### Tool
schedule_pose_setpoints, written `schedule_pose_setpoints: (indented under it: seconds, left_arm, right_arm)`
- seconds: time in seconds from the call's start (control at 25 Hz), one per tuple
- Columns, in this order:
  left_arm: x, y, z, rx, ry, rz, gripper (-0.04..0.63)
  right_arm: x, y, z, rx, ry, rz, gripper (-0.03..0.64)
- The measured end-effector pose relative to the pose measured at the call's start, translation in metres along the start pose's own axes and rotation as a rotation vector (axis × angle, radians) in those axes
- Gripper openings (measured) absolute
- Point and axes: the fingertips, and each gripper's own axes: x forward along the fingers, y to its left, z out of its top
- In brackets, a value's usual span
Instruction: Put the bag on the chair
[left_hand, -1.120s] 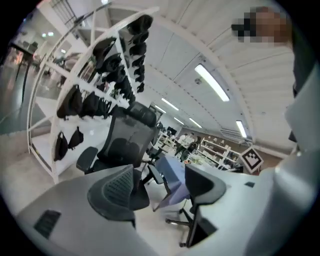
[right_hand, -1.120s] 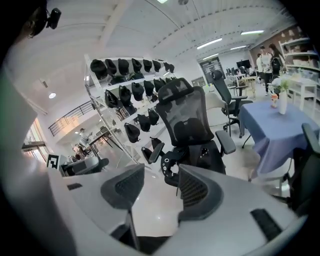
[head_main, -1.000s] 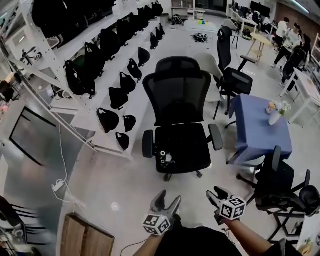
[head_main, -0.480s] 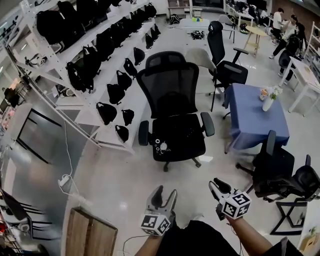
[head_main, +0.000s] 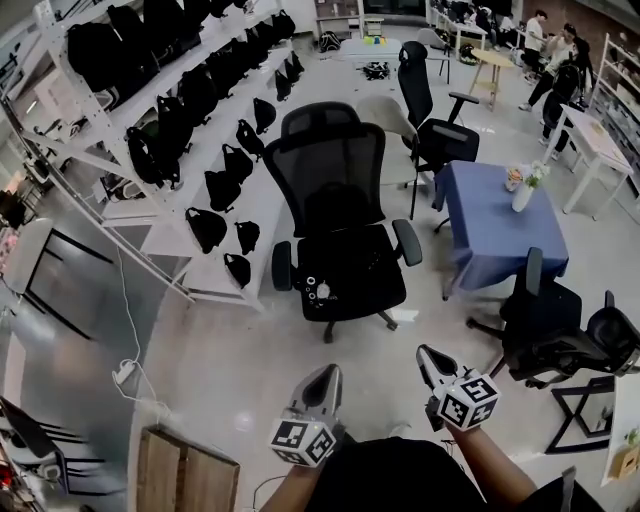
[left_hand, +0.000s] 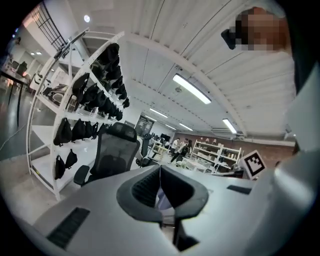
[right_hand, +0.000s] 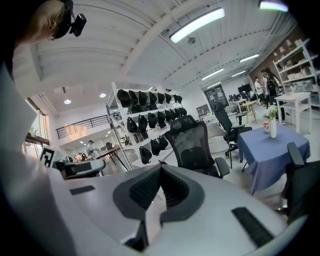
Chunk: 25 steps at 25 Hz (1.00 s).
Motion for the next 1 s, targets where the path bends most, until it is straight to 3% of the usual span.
schedule_pose_setpoints:
  seconds: [0.12, 0.28, 0.44, 1.0]
  left_arm:
    - [-0.008, 0.018, 0.011, 0.053, 0.013, 0.003, 0.011]
    - [-0.017, 0.051, 0.029, 0.02, -0.005, 0.006, 0.011]
    - [-0.016, 0.073, 0.036, 0.056, -0.009, 0.018, 0.011]
    - [-0.019, 0.138, 0.048, 0.079, 0.008, 0.012, 0.009]
  right_arm:
    - [0.014, 0.01, 0.011, -0.037, -0.015, -0.049, 0.0]
    - [0.036, 0.032, 0.031, -0.112, -0.04, -0.082, 0.0]
    - [0.055, 0.051, 0.039, -0.152, -0.058, -0.076, 0.0]
    - [0.092, 0.075, 0.02, -0.197, -0.052, -0.17, 0.0]
